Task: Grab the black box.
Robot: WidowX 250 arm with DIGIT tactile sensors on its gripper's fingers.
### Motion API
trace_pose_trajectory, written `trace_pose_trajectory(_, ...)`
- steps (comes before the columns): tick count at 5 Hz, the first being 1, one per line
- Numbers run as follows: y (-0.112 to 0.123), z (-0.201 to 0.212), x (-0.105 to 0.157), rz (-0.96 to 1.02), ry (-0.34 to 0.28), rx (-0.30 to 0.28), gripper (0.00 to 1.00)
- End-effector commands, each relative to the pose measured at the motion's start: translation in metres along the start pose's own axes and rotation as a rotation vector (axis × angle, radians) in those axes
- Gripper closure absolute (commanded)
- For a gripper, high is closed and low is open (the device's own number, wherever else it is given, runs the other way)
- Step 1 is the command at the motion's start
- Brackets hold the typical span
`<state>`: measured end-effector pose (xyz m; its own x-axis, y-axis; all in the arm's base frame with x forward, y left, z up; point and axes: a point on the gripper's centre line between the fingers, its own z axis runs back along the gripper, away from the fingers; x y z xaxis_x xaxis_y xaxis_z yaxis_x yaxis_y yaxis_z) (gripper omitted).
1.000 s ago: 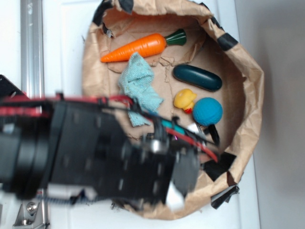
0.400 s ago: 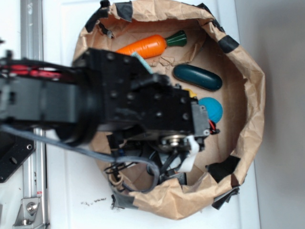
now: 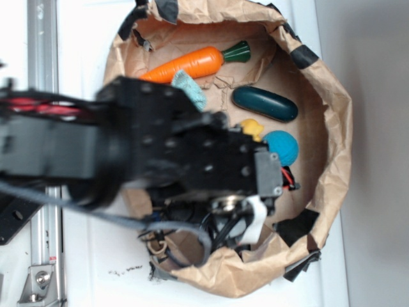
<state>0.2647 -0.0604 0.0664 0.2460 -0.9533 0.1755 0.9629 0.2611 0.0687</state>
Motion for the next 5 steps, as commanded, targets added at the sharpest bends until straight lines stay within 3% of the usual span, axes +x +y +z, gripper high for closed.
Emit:
trace_pose_trajectory(1, -0.006, 0.013, 0.026, -0.040, -0.064, 0.027, 0.00)
trace_pose_trajectory(4, -0.021, -0.034, 0.030, -0.121, -0.036, -0.114, 0.00)
trace_pose_trajectory(5, -0.033, -0.047, 0.034, -0.159, -0.022, -0.130, 0.00)
